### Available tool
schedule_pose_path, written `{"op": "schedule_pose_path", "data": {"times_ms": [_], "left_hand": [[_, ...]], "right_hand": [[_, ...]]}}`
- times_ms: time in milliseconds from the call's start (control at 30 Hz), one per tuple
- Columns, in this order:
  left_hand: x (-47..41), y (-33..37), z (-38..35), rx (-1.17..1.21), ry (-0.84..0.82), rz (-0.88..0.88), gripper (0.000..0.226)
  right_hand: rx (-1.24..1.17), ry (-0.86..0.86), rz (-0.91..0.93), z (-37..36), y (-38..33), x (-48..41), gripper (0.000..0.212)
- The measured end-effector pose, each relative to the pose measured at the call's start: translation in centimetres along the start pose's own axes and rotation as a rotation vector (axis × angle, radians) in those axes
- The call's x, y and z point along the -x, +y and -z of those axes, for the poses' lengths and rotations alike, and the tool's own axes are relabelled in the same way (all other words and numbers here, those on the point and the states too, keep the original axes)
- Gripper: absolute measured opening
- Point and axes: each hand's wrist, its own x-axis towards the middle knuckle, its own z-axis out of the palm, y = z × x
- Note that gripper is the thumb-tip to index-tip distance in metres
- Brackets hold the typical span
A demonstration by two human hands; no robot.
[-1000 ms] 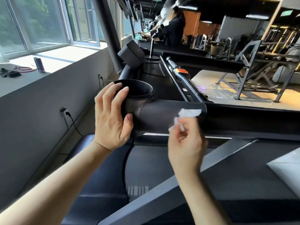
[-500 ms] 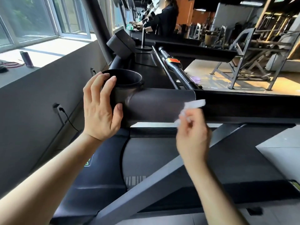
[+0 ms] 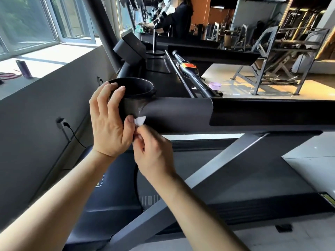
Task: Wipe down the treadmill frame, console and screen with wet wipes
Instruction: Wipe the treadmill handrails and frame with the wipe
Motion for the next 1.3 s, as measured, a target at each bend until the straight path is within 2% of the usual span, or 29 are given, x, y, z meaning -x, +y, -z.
{"op": "schedule_pose_path", "data": {"times_ms": [67,133,200,333,433,500,633,700,867,1100,1300], "left_hand": [[0.0,-0.1,0.1,-0.023,-0.011,-0.013,0.058],[0.1,-0.1,0.2,-0.027,-0.013,-0.013,0.058],[0.1,0.0,0.0,-0.014,-0.004,-0.006,0.057],[0.1,0.2,-0.4,-0.007,0.021,0.011,0.058],[0.1,0.4,-0.6,-0.002,0.031,0.017,0.059],[0.1,0.5,-0.5,-0.001,0.031,0.027,0.059],[0.1,0.6,-0.3,-0.017,0.025,0.023,0.059],[0.1,0.6,-0.2,-0.02,0.02,0.016,0.059],[0.2,0.6,-0.3,-0.021,0.03,0.025,0.06],[0.1,0.5,-0.5,-0.019,0.043,0.015,0.059],[0.2,0.4,-0.6,0.003,0.049,0.005,0.058]], "right_hand": [[0.052,-0.032,0.08,0.8,0.9,0.1,0.012],[0.078,-0.007,0.082,2.4,2.7,0.6,0.01],[0.058,0.102,-0.033,4.4,4.6,1.1,0.006],[0.025,0.438,-0.397,8.5,8.7,1.3,0.005],[-0.008,0.556,-0.521,8.4,8.8,1.3,0.011],[-0.045,0.482,-0.463,6.2,6.6,1.4,0.01],[-0.103,0.122,-0.163,2.4,3.0,1.5,0.008],[-0.084,0.074,-0.113,2.7,3.8,1.5,0.008],[-0.039,0.339,-0.409,7.8,7.4,2.1,0.007],[-0.118,0.681,-0.834,14.9,14.6,0.8,0.017],[-0.259,0.811,-0.973,14.3,14.3,0.1,0.02]]}}
